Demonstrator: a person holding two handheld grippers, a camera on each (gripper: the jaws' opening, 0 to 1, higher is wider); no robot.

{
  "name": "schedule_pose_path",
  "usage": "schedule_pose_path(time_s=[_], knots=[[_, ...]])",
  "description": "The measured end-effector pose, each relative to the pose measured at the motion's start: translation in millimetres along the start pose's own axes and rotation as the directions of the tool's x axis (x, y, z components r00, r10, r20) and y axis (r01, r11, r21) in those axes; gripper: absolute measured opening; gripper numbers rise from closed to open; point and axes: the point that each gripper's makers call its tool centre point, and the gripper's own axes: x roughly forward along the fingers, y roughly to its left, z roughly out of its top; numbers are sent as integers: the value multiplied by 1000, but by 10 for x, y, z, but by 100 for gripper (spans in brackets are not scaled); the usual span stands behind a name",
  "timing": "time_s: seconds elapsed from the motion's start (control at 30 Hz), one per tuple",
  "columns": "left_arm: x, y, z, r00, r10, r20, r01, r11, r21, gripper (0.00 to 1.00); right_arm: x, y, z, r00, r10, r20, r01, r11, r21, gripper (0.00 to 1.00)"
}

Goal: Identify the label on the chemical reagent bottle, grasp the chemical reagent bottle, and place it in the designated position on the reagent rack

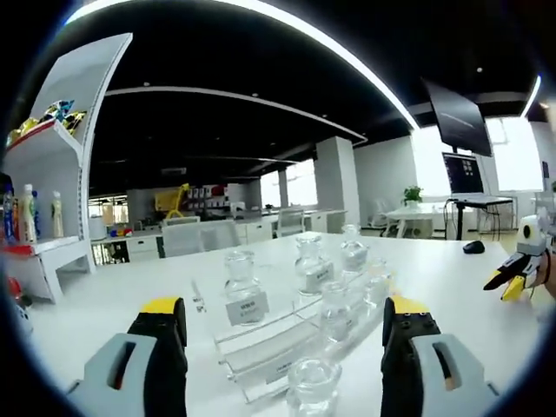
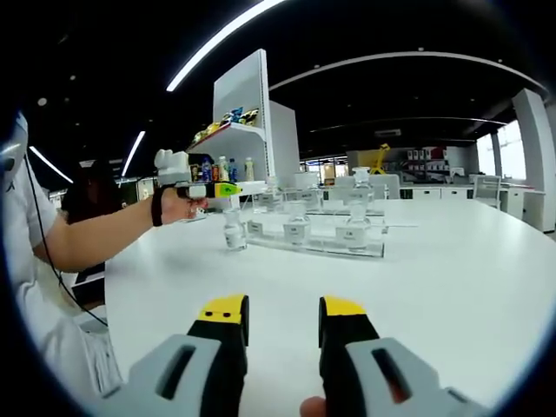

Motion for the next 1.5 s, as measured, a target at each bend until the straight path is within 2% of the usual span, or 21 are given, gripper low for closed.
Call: schedule_pose_path(time_s=[0.07,0.3,0.4,0.57,0.67,0.77,0.87,1.0,1.03,1.07,1.2,1.4,1.43,1.5], knots=[[-8,-29,-80,1000,-4,-27,5,1000,16,93,-1,-2,-1,1000,-5,5,5,1000,11,30],[-49,-65,-247,999,4,-41,-4,1000,8,90,-9,1,15,1000,-7,7,6,1000,13,30],[-81,-67,-293,998,45,-38,-42,996,74,79,7,-14,15,1000,-2,5,2,1000,11,30],[-89,-197,-381,998,30,-57,-28,999,42,75,28,-28,4,1000,1,3,-1,1000,15,30],[-65,-197,-419,998,34,-52,-32,999,32,75,44,-29,9,1000,5,7,-5,1000,19,30],[-65,-172,-453,997,58,-46,-57,998,30,66,50,-13,18,1000,14,13,-14,1000,19,30],[-61,-149,-469,997,65,-50,-63,998,31,67,46,-18,25,1000,19,19,-19,1000,19,30],[-78,-215,-503,997,66,-51,-65,998,14,63,20,7,20,1000,12,26,-13,1000,26,30],[-79,-226,-525,996,62,-58,-62,998,4,60,17,13,21,1000,13,28,-14,1000,28,30],[-84,-280,-575,996,36,-81,-39,998,-43,57,12,24,20,1000,13,28,-14,1000,28,30],[-116,-300,-622,995,45,-93,-47,999,-20,40,2,53,2,1000,14,23,-15,1000,22,30],[-134,-321,-611,994,52,-92,-53,999,-12,35,-13,54,-10,1000,10,23,-11,1000,27,30],[-137,-341,-609,995,46,-92,-51,997,-51,35,-15,57,-13,1000,9,23,-10,1000,28,30],[-140,-339,-597,995,51,-92,-56,997,-55,31,-13,60,-22,1000,9,22,-10,1000,27,30]])
